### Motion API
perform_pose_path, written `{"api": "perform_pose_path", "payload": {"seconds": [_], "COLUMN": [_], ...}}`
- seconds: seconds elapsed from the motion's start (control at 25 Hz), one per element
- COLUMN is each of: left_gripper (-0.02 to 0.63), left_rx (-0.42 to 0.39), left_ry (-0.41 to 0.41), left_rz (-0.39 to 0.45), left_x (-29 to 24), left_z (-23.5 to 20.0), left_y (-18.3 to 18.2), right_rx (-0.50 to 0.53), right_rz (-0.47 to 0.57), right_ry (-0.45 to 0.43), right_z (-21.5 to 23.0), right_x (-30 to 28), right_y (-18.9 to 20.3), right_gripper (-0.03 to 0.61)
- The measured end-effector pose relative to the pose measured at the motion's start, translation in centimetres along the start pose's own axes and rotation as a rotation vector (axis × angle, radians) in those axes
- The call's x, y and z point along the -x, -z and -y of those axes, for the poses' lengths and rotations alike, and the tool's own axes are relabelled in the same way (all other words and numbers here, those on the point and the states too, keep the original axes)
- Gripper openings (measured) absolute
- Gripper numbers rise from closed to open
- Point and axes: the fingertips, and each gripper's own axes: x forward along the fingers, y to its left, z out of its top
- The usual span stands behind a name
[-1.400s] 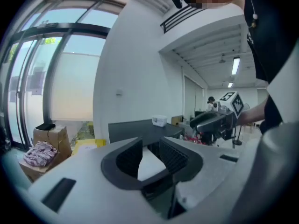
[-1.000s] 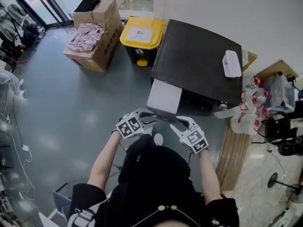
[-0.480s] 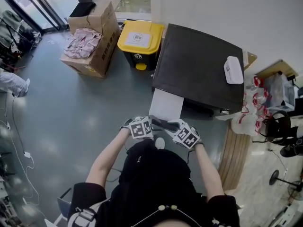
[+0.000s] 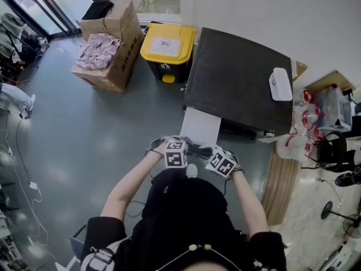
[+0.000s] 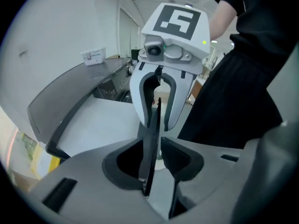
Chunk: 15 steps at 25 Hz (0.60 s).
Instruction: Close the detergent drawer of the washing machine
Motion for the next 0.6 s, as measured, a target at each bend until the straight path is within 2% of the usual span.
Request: {"api": "perform_pose_path", "payload": {"seconds": [0.16,0.32,0.6], "left_gripper": [0.118,0.118,0.072], "left_rx": [-0.019,-0.063,-0.076], "left_ry": [0.078,0.102,0.163], "left_rz": [-0.044,-0.074,-0.051], "left_x": [-0.5,-0.8,-1.2], "left_z": [-0.2,-0.2,0.3], "left_y": [0.6,1.3,1.3], "right_rx": [0.0,0.008,0.001], "right_rz": [-0.017,-0.039,-0.043], "right_ry": [-0.007,-0.022,-0.062], "right_z": [0.1,0.3,0.2], "right_x": [-0.4,-0.6,-0.6], "right_y": [0.1,0.2,0.5], "right_gripper": [0.11,0.101,0.085]}}
